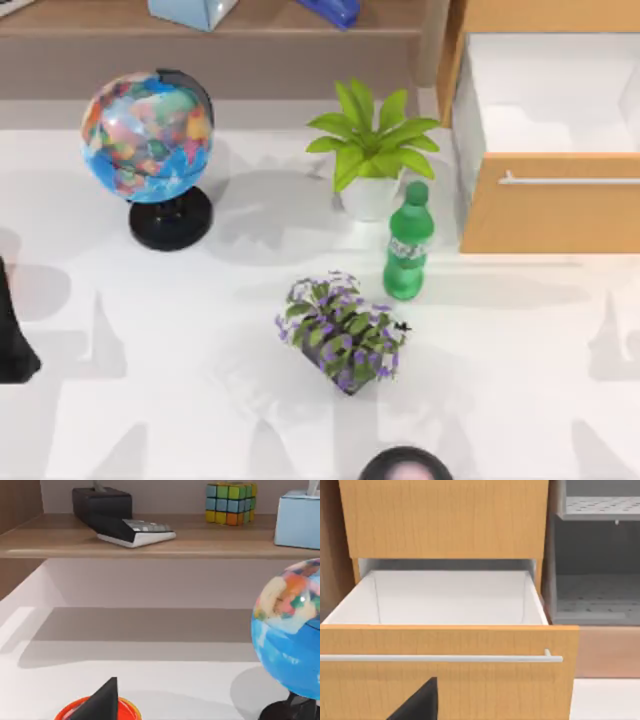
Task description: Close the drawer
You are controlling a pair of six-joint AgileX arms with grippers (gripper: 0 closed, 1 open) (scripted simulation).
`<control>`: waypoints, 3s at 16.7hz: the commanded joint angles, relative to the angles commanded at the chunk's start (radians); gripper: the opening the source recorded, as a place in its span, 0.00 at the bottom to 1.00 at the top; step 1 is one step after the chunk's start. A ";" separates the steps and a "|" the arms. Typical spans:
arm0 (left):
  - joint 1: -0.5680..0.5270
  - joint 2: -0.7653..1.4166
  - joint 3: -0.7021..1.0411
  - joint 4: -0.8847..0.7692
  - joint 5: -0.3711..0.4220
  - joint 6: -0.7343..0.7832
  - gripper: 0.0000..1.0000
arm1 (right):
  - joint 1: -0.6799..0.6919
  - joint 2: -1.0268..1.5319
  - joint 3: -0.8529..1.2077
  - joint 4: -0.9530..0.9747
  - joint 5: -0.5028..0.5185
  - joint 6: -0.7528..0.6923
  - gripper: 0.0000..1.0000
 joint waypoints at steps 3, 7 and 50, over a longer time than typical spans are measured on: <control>0.000 0.000 0.000 0.000 0.000 0.000 1.00 | -0.014 0.014 0.013 0.008 -0.014 0.001 1.00; 0.000 0.000 0.000 0.000 0.000 0.000 1.00 | -0.159 0.168 0.129 0.080 -0.160 0.007 1.00; 0.000 0.000 0.000 0.000 0.000 0.000 1.00 | 0.240 1.868 0.204 1.606 0.238 -1.377 1.00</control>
